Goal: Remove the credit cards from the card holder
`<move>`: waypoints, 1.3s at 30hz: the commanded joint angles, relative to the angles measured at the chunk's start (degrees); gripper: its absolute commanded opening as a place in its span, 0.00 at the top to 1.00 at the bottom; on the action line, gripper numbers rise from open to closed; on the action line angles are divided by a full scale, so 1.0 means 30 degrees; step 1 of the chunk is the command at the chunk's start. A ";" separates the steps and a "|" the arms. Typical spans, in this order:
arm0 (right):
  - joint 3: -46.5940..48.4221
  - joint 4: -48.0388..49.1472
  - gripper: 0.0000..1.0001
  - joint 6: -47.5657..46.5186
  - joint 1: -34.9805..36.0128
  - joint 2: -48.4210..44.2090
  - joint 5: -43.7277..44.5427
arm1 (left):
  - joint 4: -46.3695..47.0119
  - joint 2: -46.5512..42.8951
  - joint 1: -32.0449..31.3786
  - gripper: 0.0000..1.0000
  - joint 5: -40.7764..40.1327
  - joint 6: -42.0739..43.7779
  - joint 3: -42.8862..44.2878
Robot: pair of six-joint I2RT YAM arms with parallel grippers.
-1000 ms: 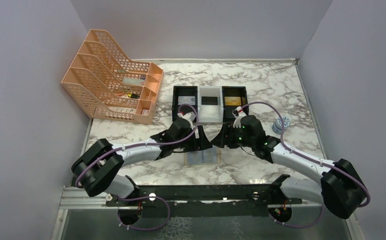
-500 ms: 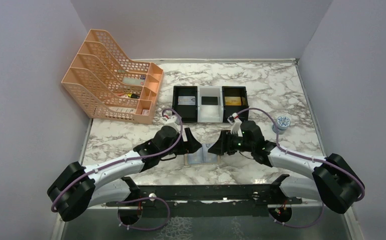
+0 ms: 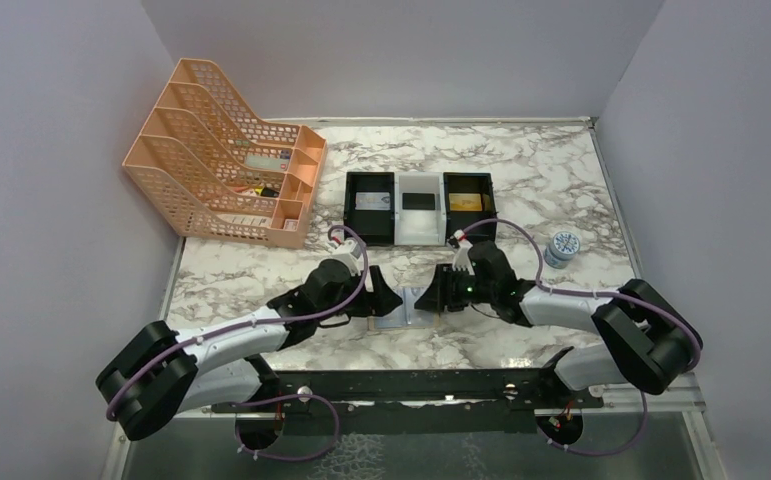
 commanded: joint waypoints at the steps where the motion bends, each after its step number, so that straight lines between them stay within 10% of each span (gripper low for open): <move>1: -0.1496 0.0035 0.56 0.0254 -0.0096 -0.0225 0.2410 | 0.1166 0.0810 -0.0051 0.25 0.1924 0.1078 0.0786; 39: -0.1648 0.0811 0.56 0.1193 -0.0092 -0.3417 0.1294 | 0.4219 0.7233 -0.1056 0.66 0.0609 -0.0253 0.1879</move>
